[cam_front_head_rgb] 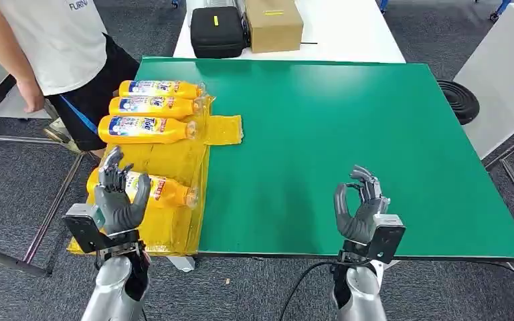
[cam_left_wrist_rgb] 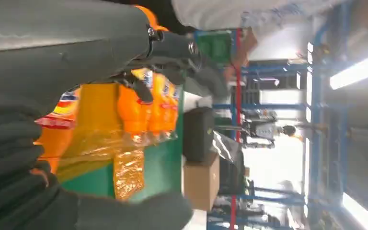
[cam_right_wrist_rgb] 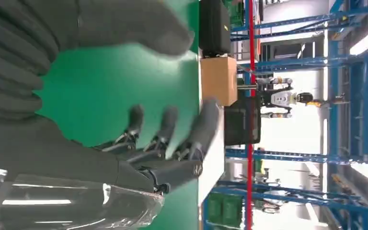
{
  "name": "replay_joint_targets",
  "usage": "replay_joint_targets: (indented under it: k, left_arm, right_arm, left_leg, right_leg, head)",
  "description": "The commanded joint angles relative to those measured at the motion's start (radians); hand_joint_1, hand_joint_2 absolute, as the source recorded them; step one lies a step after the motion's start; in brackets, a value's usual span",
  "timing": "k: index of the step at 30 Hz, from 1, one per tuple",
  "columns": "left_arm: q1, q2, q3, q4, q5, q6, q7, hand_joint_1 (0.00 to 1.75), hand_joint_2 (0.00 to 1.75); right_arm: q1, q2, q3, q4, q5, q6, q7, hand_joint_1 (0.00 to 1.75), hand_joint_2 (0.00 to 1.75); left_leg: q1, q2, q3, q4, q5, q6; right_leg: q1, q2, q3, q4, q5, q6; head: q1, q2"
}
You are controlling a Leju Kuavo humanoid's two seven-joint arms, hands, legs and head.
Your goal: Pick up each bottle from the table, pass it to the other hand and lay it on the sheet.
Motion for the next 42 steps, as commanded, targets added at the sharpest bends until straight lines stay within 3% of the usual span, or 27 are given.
replay_joint_targets:
  k: [1, 9, 10, 16, 27, 34, 42]
  left_arm:
    - [0.020, 0.004, -0.028, 0.053, 0.124, 0.002, 0.026, 0.00, 0.00]
    - [-0.012, -0.003, -0.057, 0.097, 0.167, 0.003, 0.023, 0.00, 0.00]
    - [-0.020, -0.005, -0.061, 0.103, 0.169, 0.002, 0.025, 0.00, 0.00]
    - [-0.037, -0.009, -0.066, 0.122, 0.179, 0.032, 0.030, 0.00, 0.00]
    - [-0.015, -0.007, -0.067, 0.099, 0.214, 0.006, 0.028, 0.00, 0.00]
    - [0.019, 0.013, -0.093, 0.060, 0.117, 0.098, -0.022, 0.00, 0.00]
    - [0.061, 0.027, -0.113, 0.017, 0.054, 0.103, 0.008, 0.00, 0.00]
  right_arm:
    - [0.023, -0.017, 0.055, 0.032, -0.012, -0.033, 0.018, 0.00, 0.00]
    - [0.060, -0.040, 0.100, -0.054, 0.049, -0.073, 0.000, 0.00, 0.00]
    - [0.068, -0.050, 0.114, -0.069, 0.060, -0.062, 0.000, 0.00, 1.75]
    - [0.079, -0.068, 0.146, -0.086, 0.156, -0.126, 0.000, 0.00, 1.75]
    - [0.100, -0.060, 0.128, -0.076, 0.115, -0.116, 0.000, 0.00, 1.75]
    - [0.110, -0.052, 0.125, -0.059, 0.158, -0.098, 0.000, 0.00, 1.75]
    - [0.142, -0.049, 0.131, -0.058, 0.135, -0.110, 0.000, 0.00, 1.75]
  left_leg:
    - [0.001, 0.000, 0.008, -0.001, -0.003, -0.001]
    - [0.001, -0.001, 0.006, -0.001, -0.002, 0.000]
    - [0.001, -0.001, 0.005, 0.000, -0.002, 0.000]
    - [0.001, -0.001, 0.003, -0.001, -0.001, 0.000]
    - [0.000, 0.000, 0.005, -0.001, -0.002, -0.001]
    - [0.000, 0.001, 0.004, -0.001, -0.002, -0.001]
    - [0.001, 0.002, 0.006, -0.001, -0.003, -0.001]
  right_leg:
    - [0.002, -0.001, 0.009, -0.002, -0.003, -0.004]
    - [0.001, -0.002, 0.006, -0.001, -0.002, -0.003]
    - [0.001, -0.002, 0.005, -0.001, -0.002, -0.003]
    - [0.001, -0.002, 0.003, -0.001, -0.001, -0.002]
    - [0.001, -0.001, 0.005, -0.001, -0.002, -0.002]
    - [0.001, 0.000, 0.004, -0.001, -0.001, -0.002]
    - [0.001, 0.000, 0.006, -0.002, -0.002, -0.003]
  head:
    - [0.000, 0.000]
    - [0.000, 0.000]
    - [0.000, 0.000]
    - [0.000, 0.000]
    - [0.000, 0.000]
    - [0.000, 0.000]
    - [0.000, 0.000]
